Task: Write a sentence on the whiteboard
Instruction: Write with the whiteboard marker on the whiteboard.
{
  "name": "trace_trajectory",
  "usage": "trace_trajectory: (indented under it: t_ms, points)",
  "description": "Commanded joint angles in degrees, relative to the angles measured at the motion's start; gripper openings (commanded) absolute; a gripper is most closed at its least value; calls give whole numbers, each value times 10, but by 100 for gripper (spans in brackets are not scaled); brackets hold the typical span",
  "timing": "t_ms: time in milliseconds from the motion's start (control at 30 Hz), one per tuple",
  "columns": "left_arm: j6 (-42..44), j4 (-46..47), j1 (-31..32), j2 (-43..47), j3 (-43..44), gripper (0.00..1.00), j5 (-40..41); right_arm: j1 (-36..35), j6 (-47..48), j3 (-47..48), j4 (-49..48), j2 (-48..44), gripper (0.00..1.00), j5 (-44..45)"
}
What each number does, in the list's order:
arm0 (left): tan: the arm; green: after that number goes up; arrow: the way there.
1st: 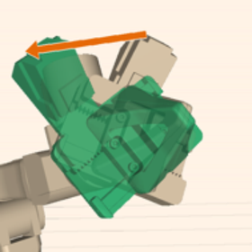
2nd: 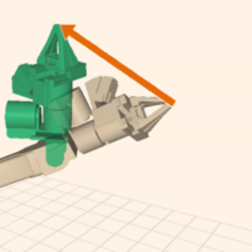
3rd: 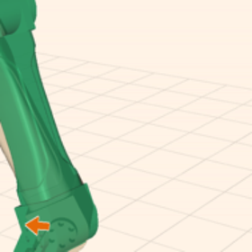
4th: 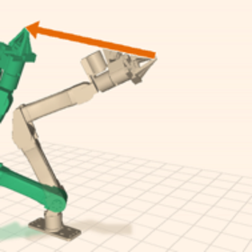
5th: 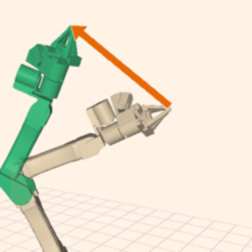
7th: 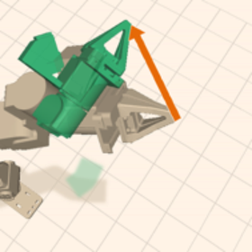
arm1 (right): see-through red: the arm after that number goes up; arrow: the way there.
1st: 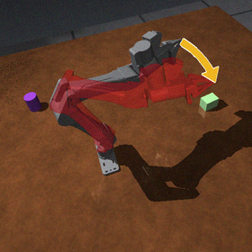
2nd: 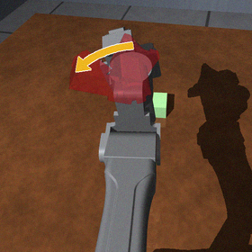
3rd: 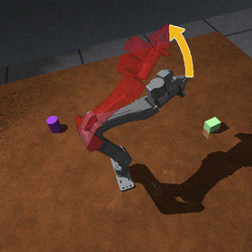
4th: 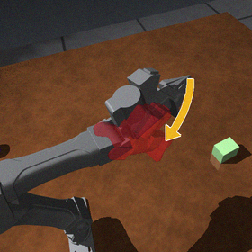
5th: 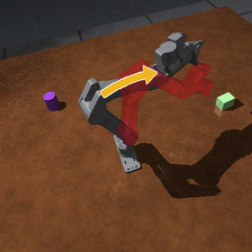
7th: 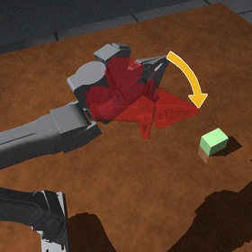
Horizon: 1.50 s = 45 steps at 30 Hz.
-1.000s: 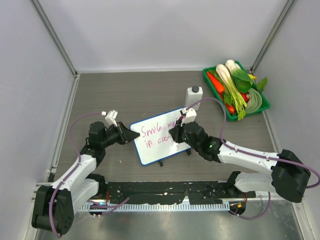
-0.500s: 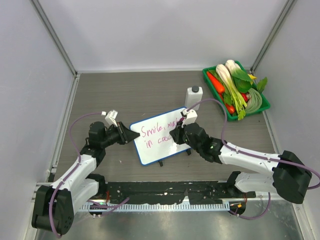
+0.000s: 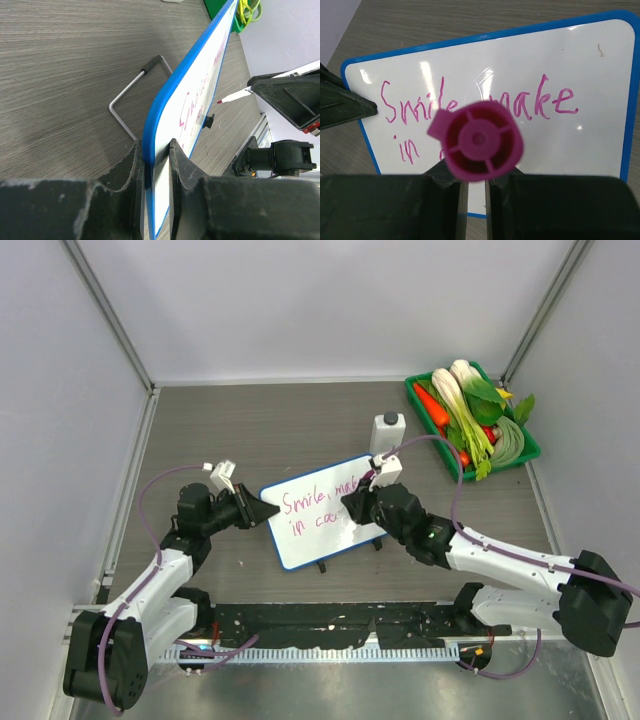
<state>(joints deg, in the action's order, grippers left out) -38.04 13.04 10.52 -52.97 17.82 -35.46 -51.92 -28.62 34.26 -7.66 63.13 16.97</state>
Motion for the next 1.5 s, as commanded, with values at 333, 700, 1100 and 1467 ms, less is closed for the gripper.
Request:
trace_trajectory:
  t_ms: [333, 700, 1100, 1467]
  points:
    - [66, -22, -10, -7, -8, 0, 95, 16, 8, 30, -37, 26, 1, 3]
    - [66, -23, -10, -4, -9, 0, 94, 18, 0, 10, -43, 46, 2, 2]
    - [66, -23, -10, -4, -10, 0, 93, 19, -6, -19, -32, 29, 1, -4]
    - [66, -21, -9, -5, -9, 0, 93, 19, -20, -41, -33, 23, 2, -18]
